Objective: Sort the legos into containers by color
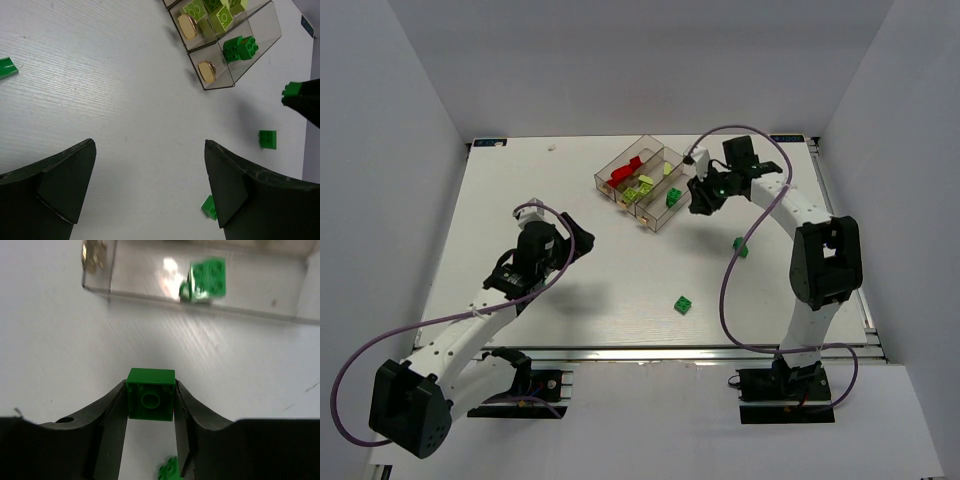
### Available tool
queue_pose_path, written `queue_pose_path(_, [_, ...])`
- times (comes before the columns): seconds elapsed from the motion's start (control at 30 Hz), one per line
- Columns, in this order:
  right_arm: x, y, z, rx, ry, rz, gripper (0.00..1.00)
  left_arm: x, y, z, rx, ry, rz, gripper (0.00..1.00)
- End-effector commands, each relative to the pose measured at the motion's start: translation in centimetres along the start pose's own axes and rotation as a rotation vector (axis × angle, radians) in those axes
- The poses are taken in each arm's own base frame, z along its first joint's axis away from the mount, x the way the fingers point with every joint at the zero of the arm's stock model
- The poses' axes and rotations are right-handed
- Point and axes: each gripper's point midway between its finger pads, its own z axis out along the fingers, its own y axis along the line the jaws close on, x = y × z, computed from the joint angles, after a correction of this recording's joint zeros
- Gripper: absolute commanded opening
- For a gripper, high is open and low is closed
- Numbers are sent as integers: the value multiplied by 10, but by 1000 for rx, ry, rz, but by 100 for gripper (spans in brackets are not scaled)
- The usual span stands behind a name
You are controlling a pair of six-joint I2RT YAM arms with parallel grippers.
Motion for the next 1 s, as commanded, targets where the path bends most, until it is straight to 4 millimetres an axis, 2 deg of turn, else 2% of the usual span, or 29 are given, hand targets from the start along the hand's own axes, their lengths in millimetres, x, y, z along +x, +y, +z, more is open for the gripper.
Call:
queue_pose_path(0.0, [-66, 7, -13, -17, -183, -115, 0, -4, -3, -6, 23, -19, -21, 98])
queue_pose_path(0.03, [-79, 7, -11, -13, -213, -126, 0, -5, -4, -7, 28, -24, -27, 98])
queue_pose_path(0.17, [-106, 6, 1, 2, -278, -110, 0, -4, -4, -10, 35, -24, -39, 98])
queue_pose_path(0.2, [-108, 5, 9, 2, -281, -97, 0, -4, -4, -10, 34, -23, -42, 98])
queue_pose_path(0.27, [-121, 2, 13, 14, -311, -77, 0, -4, -5, -11, 39, -22, -47, 98])
queue_pose_path(0.3, [-121, 3, 22, 7, -306, -68, 0, -4, -6, -12, 41, -21, -52, 98])
queue_pose_path(0.37, [-129, 2, 27, 15, -313, -69, 0, -5, -8, -13, 52, -23, -58, 98])
queue_pose_path(0.5, [-125, 6, 47, 10, -294, -80, 3, -1, -8, -12, 61, -13, -65, 98])
queue_pose_path(0.63, [-120, 0, 60, 23, -275, -67, 7, -1, -8, -13, 62, -10, -71, 98])
queue_pose_path(0.73, [-115, -2, 66, 26, -260, -77, 12, 1, -7, -14, 61, -8, -77, 98])
queue_pose_path(0.8, [-111, -2, 70, 23, -248, -90, 22, 2, -8, -14, 69, -8, -82, 98])
queue_pose_path(0.83, [-109, -2, 71, 25, -240, -101, 34, 4, -8, -13, 76, 0, -83, 98])
queue_pose_path(0.97, [-102, -4, 76, 26, -222, -114, 51, 10, -17, -11, 124, 33, -79, 98])
